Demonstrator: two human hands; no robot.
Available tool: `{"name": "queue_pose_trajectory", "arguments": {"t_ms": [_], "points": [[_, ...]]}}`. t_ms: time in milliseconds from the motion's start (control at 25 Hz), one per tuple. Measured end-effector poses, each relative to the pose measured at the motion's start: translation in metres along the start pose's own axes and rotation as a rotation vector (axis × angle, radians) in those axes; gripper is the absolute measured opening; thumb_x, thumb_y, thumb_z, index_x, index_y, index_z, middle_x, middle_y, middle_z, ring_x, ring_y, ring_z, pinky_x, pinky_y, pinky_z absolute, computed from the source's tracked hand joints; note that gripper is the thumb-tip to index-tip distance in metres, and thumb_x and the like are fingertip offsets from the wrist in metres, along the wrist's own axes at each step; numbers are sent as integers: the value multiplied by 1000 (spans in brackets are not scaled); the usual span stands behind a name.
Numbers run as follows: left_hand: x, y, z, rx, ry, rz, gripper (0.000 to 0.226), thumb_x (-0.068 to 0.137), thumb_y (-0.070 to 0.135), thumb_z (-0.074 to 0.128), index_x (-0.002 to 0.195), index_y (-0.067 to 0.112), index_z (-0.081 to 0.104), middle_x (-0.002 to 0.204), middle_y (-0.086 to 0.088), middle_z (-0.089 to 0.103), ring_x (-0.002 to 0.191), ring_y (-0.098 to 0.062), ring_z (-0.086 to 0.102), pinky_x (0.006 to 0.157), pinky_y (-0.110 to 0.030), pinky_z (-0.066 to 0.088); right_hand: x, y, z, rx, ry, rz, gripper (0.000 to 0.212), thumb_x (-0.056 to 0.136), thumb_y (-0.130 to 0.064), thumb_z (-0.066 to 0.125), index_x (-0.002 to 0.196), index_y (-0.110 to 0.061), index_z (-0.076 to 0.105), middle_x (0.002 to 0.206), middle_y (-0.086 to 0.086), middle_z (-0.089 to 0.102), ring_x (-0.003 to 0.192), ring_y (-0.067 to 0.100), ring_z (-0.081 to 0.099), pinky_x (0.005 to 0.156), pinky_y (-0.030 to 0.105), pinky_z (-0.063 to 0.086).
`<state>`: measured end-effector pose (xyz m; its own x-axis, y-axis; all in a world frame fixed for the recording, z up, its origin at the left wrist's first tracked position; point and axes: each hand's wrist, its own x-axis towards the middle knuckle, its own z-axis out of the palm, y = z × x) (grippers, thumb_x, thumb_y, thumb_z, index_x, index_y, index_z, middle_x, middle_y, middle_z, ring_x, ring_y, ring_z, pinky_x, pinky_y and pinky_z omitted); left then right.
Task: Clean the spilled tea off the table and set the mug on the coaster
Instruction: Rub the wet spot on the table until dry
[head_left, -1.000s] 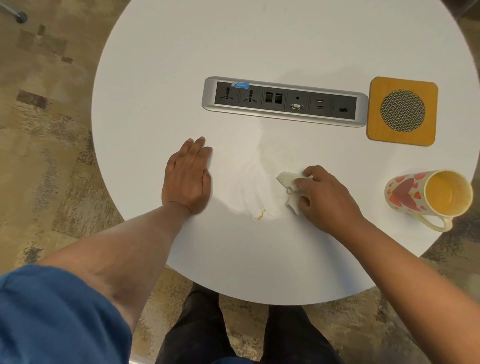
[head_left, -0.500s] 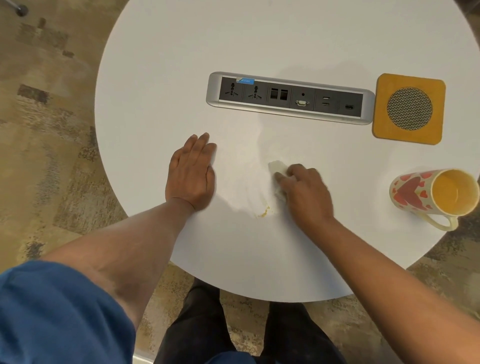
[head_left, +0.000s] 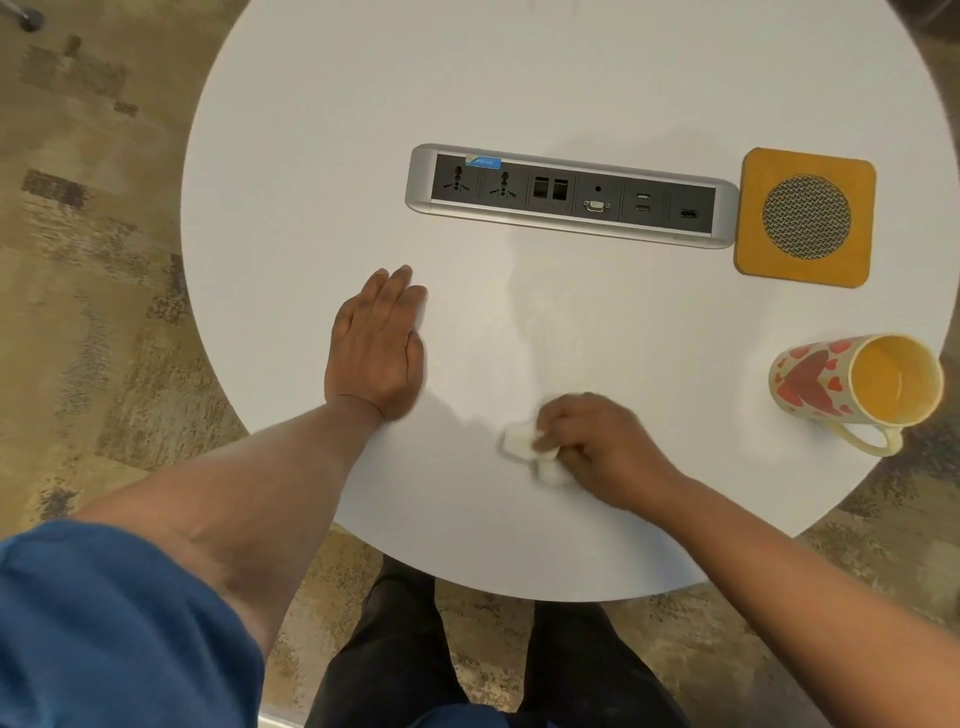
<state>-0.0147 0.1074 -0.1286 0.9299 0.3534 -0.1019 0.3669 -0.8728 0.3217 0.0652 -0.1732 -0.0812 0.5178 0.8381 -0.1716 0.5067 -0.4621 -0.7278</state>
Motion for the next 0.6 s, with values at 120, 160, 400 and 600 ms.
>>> {"name": "queue_pose_trajectory", "arguments": {"t_ms": [120,160,400,600], "points": [[0,1,-1,-5,7,0,56,88,20,39,143,15,48,162,-7,40,152,-32,30,119,-48,27,12,15,-30,299,308,391,49,79,13,58,90,-32,76,99,-6,75,91,7,69,79,22,51],[0,0,-2,-7,6,-3,56,88,20,39,143,15,48,162,-7,40,152,-32,30,119,-48,27,15,20,-38,289,347,458,47,82,8,56,93,-34,76,98,-9,75,90,5,69,78,21,51],[0,0,0,8,5,-3,57,88,20,40,144,15,48,162,-6,39,153,-31,29,119,-47,26,27,37,-46,82,379,535,45,82,2,47,100,-27,78,95,-7,76,88,16,66,74,33,53],[0,-1,2,16,24,4,55,87,19,40,142,17,47,161,-5,40,152,-30,30,118,-43,24,22,45,-40,-46,450,518,38,82,3,53,92,-25,77,105,-13,62,94,9,58,73,14,38]]}}
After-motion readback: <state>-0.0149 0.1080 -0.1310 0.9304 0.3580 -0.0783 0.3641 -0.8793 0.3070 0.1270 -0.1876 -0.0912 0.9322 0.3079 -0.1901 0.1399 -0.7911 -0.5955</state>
